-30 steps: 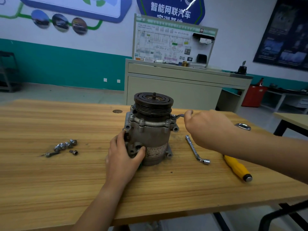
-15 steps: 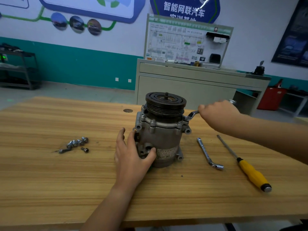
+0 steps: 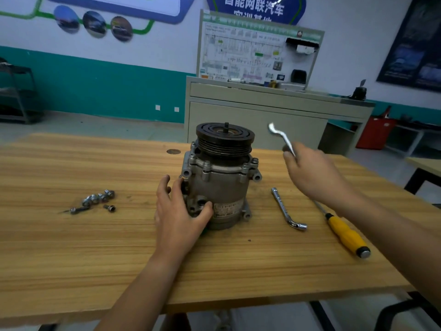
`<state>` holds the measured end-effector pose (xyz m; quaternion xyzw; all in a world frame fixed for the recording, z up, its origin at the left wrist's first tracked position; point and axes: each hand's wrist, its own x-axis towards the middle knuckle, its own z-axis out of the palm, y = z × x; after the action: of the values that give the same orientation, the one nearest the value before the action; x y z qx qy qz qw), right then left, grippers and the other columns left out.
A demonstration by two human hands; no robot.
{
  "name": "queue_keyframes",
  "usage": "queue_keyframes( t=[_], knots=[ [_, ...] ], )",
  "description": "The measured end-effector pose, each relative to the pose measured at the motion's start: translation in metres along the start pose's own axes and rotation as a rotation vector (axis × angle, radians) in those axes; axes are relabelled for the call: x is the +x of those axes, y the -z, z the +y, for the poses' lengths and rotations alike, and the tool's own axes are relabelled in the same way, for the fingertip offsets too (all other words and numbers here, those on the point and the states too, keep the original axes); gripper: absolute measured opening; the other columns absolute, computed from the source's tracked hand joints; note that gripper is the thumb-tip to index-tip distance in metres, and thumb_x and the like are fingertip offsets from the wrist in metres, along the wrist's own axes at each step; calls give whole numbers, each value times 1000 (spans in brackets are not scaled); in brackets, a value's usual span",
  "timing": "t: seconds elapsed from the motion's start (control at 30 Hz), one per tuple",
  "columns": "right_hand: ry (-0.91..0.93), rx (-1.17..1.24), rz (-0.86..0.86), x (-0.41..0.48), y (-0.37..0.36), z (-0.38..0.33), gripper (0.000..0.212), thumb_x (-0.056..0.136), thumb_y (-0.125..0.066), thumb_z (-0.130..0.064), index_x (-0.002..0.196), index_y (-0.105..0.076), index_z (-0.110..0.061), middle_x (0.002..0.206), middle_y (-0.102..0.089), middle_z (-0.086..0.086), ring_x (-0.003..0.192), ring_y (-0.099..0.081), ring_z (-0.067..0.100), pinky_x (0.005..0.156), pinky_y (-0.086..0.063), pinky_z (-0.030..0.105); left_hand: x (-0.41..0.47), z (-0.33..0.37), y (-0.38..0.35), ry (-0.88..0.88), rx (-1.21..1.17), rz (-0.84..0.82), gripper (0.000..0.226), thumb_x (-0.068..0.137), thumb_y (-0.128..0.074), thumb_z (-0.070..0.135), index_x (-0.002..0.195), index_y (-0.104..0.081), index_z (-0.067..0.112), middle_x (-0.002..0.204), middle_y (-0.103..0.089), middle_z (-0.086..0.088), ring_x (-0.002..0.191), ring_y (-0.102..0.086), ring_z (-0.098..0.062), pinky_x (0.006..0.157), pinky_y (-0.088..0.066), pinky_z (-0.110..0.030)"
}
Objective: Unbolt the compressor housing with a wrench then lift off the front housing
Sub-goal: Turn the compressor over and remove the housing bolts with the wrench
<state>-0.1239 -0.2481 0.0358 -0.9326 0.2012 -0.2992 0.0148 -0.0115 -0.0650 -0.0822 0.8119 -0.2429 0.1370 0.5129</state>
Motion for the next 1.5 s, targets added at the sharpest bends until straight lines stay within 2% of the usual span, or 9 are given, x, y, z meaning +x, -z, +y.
queue_keyframes(
  t=[0.13, 0.3, 0.43, 0.87, 1.07, 1.23, 1.33, 1.43, 1.5],
  knots=[
    [20, -318, -270, -17, 1, -12, 16, 96, -37, -16, 108, -48, -14, 65, -44, -3, 56, -45, 14, 43, -30, 27, 0, -2, 0, -9, -13, 8, 75, 76, -71, 36, 138, -36, 13, 151, -11, -2, 136, -21, -23, 110, -29, -45],
    [158, -668, -327, -13, 19, -31, 27, 89, -40, -1, 116, -42, -6, 60, -32, -1, 48, -31, 13, 39, -22, 25, 1, -4, -1, -12, -15, 6, 76, 75, -70, 37, 139, -36, 12, 151, -12, -3, 136, -21, -23, 110, -30, -45],
    [278, -838, -378, -11, 31, -44, 25, 91, -43, -1, 116, -45, -3, 62, -27, 1, 46, -29, 14, 38, -25, 24, 1, -5, -1, -4, -37, -3, 76, 76, -70, 37, 139, -34, 15, 151, -11, 1, 137, -22, -22, 109, -31, -46],
    [394, -953, -417, 8, 34, -27, 22, 92, -46, -6, 113, -39, -5, 58, -35, -1, 46, -35, 12, 37, -25, 23, 1, 2, -1, 10, -89, -24, 80, 78, -68, 33, 144, -26, 15, 151, -10, 5, 136, -26, -20, 108, -33, -45],
    [327, -832, -428, 9, 27, -24, 11, 93, -40, -11, 104, -42, -11, 60, -37, -3, 49, -36, 11, 39, -27, 23, 1, -7, -2, -26, -69, -14, 77, 76, -69, 36, 141, -31, 19, 150, -9, 7, 134, -25, -19, 104, -30, -31],
    [316, -752, -385, 6, 23, -19, 6, 95, -34, -18, 90, -32, -16, 58, -39, -4, 49, -38, 10, 40, -28, 23, 0, -8, -2, -29, -56, -26, 77, 76, -69, 37, 141, -32, 19, 149, -9, 9, 136, -23, -20, 105, -30, -33],
    [374, -795, -385, 10, 25, -8, 7, 96, -38, -19, 102, -37, -16, 58, -39, -5, 47, -36, 8, 40, -26, 21, 0, -9, -1, -26, -53, -22, 77, 76, -68, 38, 141, -31, 19, 150, -9, 8, 136, -23, -20, 104, -29, -31],
    [421, -866, -341, 29, 23, 2, 25, 94, -43, -12, 118, -36, -15, 62, -41, -4, 49, -38, 10, 44, -29, 22, 0, -8, -3, -28, -71, -31, 78, 78, -68, 36, 143, -27, 18, 150, -9, 7, 135, -23, -19, 102, -26, -27],
    [423, -817, -282, 44, 15, 5, 30, 93, -45, -11, 122, -37, -15, 76, -53, -1, 65, -53, 16, 61, -44, 26, 0, -7, -4, -24, -76, -35, 79, 79, -67, 35, 143, -25, 18, 150, -8, 8, 135, -23, -17, 102, -26, -26]
  ],
)
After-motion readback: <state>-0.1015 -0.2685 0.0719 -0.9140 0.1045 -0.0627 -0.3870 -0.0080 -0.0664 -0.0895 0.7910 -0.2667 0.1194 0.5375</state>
